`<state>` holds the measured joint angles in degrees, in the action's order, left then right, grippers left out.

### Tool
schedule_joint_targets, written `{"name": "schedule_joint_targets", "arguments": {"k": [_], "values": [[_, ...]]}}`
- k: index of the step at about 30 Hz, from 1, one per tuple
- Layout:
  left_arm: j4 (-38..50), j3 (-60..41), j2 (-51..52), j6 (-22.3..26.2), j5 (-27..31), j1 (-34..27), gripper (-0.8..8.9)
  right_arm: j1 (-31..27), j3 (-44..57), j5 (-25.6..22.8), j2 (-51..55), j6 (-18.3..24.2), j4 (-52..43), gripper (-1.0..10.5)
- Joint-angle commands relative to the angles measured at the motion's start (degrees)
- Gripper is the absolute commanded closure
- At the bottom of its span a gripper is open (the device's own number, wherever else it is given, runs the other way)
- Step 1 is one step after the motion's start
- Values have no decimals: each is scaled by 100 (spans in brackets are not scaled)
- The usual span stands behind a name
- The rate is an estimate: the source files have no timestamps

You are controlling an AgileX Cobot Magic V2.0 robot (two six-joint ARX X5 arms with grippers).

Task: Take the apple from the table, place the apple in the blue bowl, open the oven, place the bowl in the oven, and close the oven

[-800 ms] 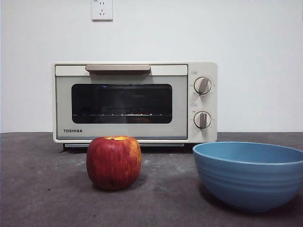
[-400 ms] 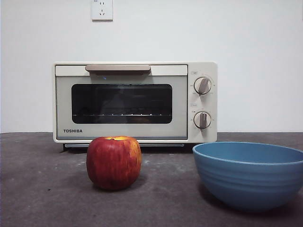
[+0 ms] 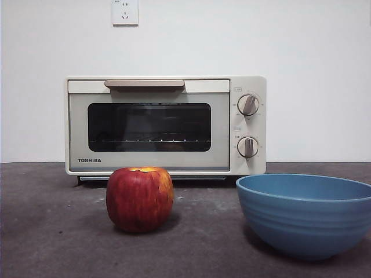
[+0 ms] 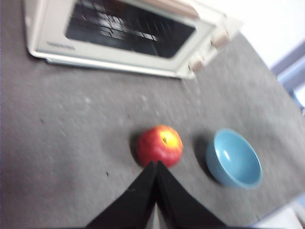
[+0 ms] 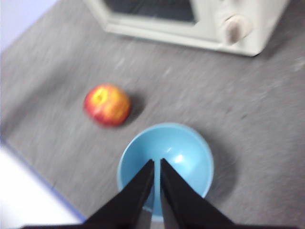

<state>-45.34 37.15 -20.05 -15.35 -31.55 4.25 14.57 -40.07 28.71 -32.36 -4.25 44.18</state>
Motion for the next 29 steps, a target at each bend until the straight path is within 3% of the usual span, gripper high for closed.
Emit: {"name": "schedule_joint_targets", "arguments": {"k": [1,9,15,17,20,21,29], "values": [[-249,243,-210,374,-22,219,806,387,-308,4,-302,575,291,943],[-551,363,-501,573,-11,483,806,1436,-468,-518,-761,686,433,943],[-551,363,-501,592,11,483,806,1722,-468,-669,-837,643,199,928],[-551,363,-501,590,11,483,806,1722,-468,-667,-837,584,66,823],[-551,363,-501,588,9,483,806,1722,-468,-669,-846,310,-74,519],[-551,363,-501,588,9,483,806,1725,-468,-662,-881,162,-94,469],[-501,363,-501,586,9,483,806,1773,-472,-625,-1403,-59,-391,463]]}}
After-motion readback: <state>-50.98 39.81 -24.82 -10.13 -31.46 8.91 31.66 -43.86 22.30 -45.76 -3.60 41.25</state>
